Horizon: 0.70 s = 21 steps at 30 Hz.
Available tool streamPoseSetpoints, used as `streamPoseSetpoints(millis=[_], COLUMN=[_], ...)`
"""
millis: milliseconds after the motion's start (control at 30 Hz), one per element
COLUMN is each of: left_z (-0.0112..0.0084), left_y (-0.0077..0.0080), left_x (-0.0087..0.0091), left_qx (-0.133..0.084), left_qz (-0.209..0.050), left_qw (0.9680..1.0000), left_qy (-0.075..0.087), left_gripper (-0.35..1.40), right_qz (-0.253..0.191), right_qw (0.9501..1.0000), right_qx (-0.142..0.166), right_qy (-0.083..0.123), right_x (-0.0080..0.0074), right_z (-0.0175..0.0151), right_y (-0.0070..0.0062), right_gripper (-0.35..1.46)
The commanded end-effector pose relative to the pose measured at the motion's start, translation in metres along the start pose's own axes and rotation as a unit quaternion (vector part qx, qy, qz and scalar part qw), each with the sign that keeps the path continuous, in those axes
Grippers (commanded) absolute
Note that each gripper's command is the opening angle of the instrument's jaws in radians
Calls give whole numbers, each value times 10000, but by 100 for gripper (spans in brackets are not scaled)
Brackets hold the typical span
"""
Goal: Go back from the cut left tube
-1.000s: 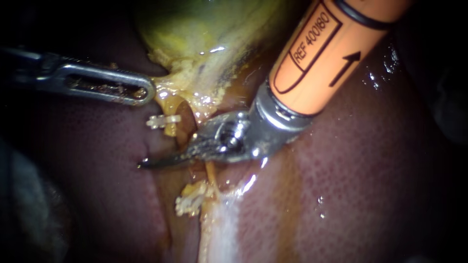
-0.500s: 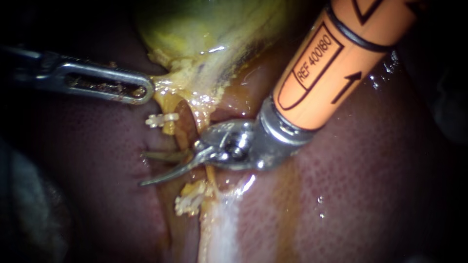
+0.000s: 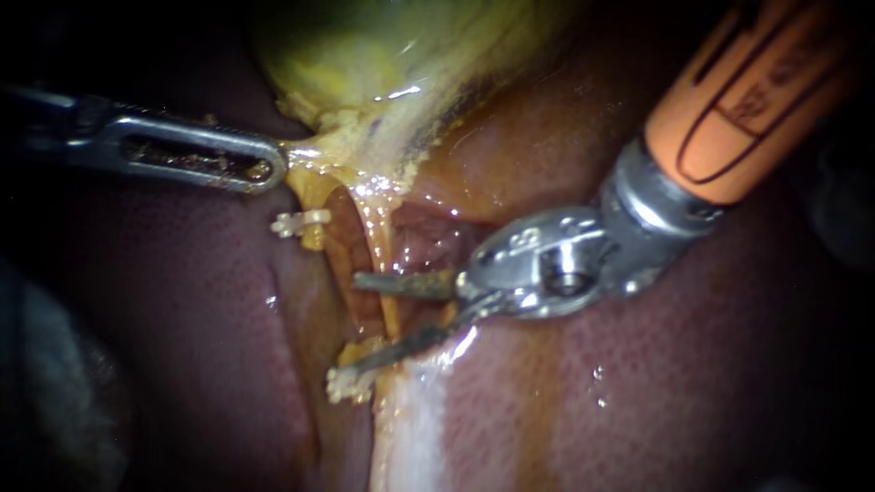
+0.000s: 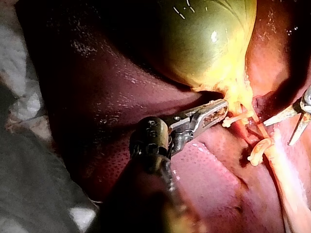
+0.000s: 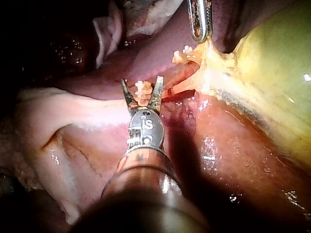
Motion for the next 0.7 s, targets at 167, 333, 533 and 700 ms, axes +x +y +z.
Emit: streamPoseSetpoints(millis=[167,333,533,700], left_z=[0,1,2,5], left_y=[0,-1,-3,-3], left_x=[0,-2,-3,-3], left_qx=[-3,0,4,12], left_qz=[4,9,14,16], left_qw=[10000,10000,10000,10000], left_qy=[1,3,6,12], left_gripper=[-35,-35,-35,-35], right_qz=[-320,-449,-386,-323], right_qw=[9987,9975,9969,9960], right_qx=[-138,-179,-478,-665], right_qy=[-385,-523,-492,-503], right_x=[-22,-46,-55,-62], right_z=[-27,-56,-73,-87], right_y=[-2,2,17,27], right_gripper=[138,130,143,143])
